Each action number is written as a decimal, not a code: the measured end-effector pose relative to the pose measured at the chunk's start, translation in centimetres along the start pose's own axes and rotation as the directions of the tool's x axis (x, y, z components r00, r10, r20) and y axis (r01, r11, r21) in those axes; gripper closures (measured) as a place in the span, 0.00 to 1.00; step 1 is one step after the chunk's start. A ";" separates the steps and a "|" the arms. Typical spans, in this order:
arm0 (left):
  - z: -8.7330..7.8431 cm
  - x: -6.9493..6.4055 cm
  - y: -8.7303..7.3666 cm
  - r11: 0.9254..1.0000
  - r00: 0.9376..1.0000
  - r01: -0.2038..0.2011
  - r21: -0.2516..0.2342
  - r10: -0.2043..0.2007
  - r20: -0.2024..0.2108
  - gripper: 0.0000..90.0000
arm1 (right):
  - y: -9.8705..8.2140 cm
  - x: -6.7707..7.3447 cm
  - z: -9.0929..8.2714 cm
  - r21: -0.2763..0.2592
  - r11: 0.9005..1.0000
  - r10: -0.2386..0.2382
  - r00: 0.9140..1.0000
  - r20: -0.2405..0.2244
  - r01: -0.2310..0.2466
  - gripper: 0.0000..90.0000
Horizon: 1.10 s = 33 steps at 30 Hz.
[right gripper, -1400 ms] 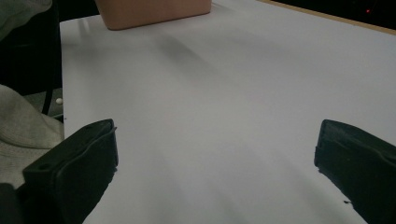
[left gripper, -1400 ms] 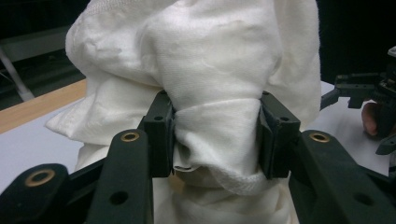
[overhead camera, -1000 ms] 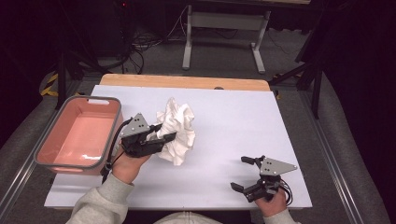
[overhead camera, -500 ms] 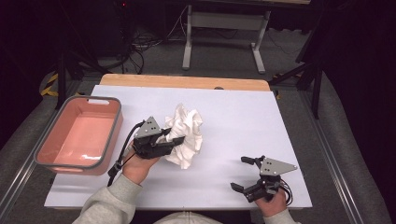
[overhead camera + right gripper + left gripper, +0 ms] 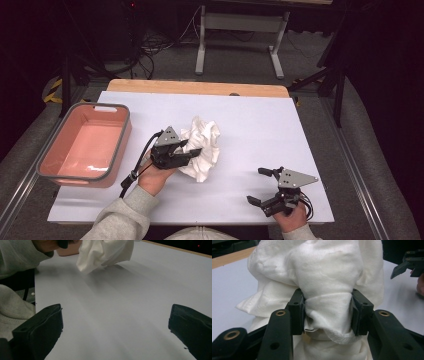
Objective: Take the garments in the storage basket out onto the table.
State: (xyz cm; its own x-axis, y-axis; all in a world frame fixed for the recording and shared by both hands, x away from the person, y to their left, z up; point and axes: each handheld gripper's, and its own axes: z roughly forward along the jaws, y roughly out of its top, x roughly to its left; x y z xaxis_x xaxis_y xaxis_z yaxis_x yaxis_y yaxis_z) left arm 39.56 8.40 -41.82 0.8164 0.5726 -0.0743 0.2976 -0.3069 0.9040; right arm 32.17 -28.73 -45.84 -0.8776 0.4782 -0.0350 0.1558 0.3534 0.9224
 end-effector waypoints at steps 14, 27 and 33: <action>1.3 0.2 -0.5 0.998 1.000 -0.001 0.062 0.001 -0.001 0.60 | 0.0 0.0 0.0 0.001 1.000 0.000 1.000 0.001 0.000 0.00; 2.4 0.2 -0.9 0.994 1.000 -0.009 0.107 0.009 0.003 0.59 | 0.0 0.0 -0.1 -0.001 1.000 0.002 1.000 -0.002 -0.002 0.00; 2.6 0.1 -1.0 0.993 1.000 -0.015 0.120 0.014 0.005 0.58 | 0.0 0.0 -0.1 -0.001 1.000 0.003 1.000 -0.002 -0.003 0.00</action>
State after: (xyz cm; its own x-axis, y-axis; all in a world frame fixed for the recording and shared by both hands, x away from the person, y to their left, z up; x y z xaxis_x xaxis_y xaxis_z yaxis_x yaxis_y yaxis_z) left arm 40.66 6.78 -43.82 0.8228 0.5648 -0.0634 0.3427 -0.4041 0.8481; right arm 32.13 -28.82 -45.81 -0.8780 0.4775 -0.0315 0.1577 0.3510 0.9230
